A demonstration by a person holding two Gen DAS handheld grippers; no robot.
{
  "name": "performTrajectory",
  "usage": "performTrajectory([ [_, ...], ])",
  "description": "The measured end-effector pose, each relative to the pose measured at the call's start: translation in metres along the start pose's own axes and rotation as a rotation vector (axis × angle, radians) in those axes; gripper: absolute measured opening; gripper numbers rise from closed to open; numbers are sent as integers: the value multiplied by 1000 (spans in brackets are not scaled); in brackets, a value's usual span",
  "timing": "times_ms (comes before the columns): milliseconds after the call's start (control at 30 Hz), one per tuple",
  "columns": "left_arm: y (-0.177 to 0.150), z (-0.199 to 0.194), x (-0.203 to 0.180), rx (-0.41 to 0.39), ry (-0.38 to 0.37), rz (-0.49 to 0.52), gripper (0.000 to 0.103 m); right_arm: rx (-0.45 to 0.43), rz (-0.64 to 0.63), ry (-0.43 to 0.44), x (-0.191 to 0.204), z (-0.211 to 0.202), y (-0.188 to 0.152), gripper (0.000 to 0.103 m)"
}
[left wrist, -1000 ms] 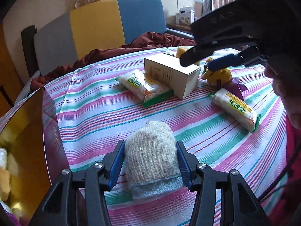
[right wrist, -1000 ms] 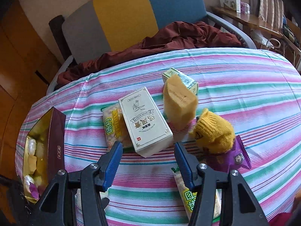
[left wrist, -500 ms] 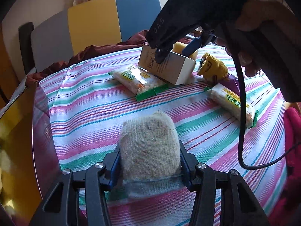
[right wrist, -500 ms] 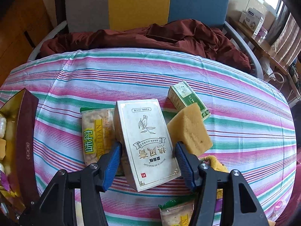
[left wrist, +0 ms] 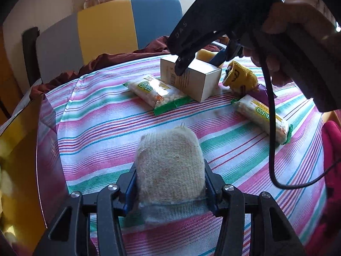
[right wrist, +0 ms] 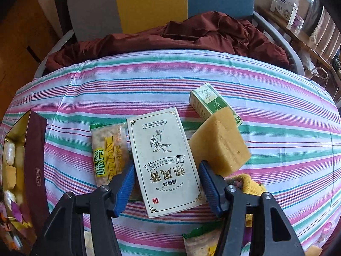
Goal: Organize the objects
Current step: 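Lift the knit sock with the left gripper while the right gripper reaches toward the white tea box, then carry the knit sock into the gold box left while the right gripper grasps the tea box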
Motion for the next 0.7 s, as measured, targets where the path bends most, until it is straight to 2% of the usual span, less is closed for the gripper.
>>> performTrajectory([
  [133, 0, 0, 0, 1, -4, -1, 54, -1, -24, -34, 2, 0, -13, 52],
  [333, 1, 1, 0, 0, -3, -1, 55, 30, -63, -44, -1, -18, -70, 51],
  [467, 1, 2, 1, 2, -5, -4, 55, 86, -32, -6, -4, -7, -98, 52],
  [533, 1, 2, 0, 5, -8, -3, 53, 86, 1, 19, -7, -1, -100, 52],
  [700, 0, -1, -2, 26, 7, 1, 50, 61, 31, 17, -13, 1, -94, 51],
])
Point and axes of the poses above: each gripper's, at about its wrist camera, not at the fingertips, and z roughly the way its jaws point, x to its left, y to its top, the point moved 10 cm from there along z, roughly the way its jaws point, and after that the axes turned 11 degrees about -y, right-handed, at the moved point
